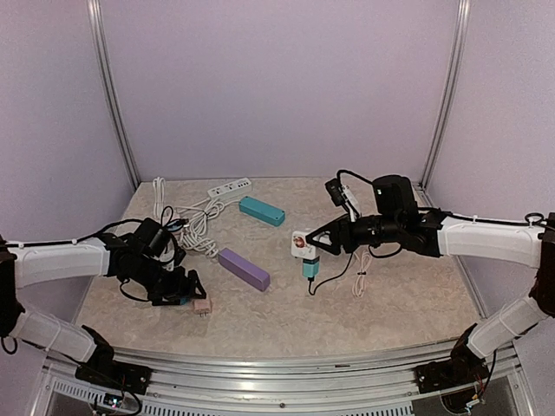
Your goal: Pull the plug off the socket
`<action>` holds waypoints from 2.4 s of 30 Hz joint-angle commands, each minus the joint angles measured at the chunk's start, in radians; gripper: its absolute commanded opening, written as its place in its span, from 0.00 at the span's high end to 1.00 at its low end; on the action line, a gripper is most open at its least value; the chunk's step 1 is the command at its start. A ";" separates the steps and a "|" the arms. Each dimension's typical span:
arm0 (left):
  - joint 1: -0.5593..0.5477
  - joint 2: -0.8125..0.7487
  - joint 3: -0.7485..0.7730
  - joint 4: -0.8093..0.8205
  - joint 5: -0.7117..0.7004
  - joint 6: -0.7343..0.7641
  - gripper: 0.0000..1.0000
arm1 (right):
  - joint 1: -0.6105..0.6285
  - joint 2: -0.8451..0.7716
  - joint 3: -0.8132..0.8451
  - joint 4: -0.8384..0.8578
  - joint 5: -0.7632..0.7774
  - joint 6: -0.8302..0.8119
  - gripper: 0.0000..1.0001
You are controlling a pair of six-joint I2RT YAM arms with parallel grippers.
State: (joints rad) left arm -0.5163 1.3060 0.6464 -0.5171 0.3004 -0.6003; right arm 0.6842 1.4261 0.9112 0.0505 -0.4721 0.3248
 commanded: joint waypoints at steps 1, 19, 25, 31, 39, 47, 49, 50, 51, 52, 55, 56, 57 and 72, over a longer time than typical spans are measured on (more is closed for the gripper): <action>-0.033 -0.105 0.077 0.021 -0.099 0.053 0.12 | -0.003 -0.070 -0.026 0.113 0.005 0.035 1.00; -0.065 0.053 0.582 0.166 0.524 0.559 0.01 | 0.055 -0.073 0.000 0.387 -0.210 0.123 1.00; -0.096 0.141 0.587 0.244 0.612 0.564 0.01 | 0.085 -0.069 0.023 0.431 -0.225 0.129 1.00; -0.134 0.132 0.527 0.311 0.668 0.538 0.01 | 0.102 -0.019 0.054 0.474 -0.242 0.131 1.00; -0.177 0.164 0.505 0.371 0.724 0.482 0.01 | 0.133 0.039 0.107 0.477 -0.254 0.126 1.00; -0.186 0.166 0.478 0.414 0.694 0.434 0.03 | 0.145 0.078 0.138 0.481 -0.264 0.124 1.00; -0.186 0.168 0.478 0.413 0.673 0.433 0.06 | 0.146 0.082 0.142 0.470 -0.259 0.117 1.00; -0.186 0.169 0.480 0.412 0.668 0.432 0.08 | 0.147 0.084 0.146 0.464 -0.258 0.114 1.00; -0.185 0.171 0.482 0.412 0.665 0.430 0.09 | 0.150 0.085 0.147 0.461 -0.258 0.111 1.00; -0.185 0.172 0.482 0.414 0.662 0.427 0.11 | 0.149 0.088 0.148 0.459 -0.258 0.110 1.00; -0.183 0.182 0.486 0.413 0.657 0.414 0.18 | 0.152 0.091 0.152 0.457 -0.257 0.107 1.00; -0.182 0.187 0.487 0.412 0.657 0.412 0.21 | 0.153 0.092 0.153 0.457 -0.257 0.106 1.00; -0.182 0.189 0.487 0.414 0.656 0.410 0.22 | 0.152 0.092 0.153 0.458 -0.258 0.105 1.00; -0.176 0.196 0.487 0.425 0.668 0.394 0.36 | 0.154 0.105 0.157 0.445 -0.258 0.102 1.00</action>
State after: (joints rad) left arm -0.6960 1.4887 1.1336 -0.1188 0.9672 -0.2028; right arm 0.8288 1.5280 1.0260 0.4652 -0.7193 0.4351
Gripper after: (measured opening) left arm 0.674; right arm 0.610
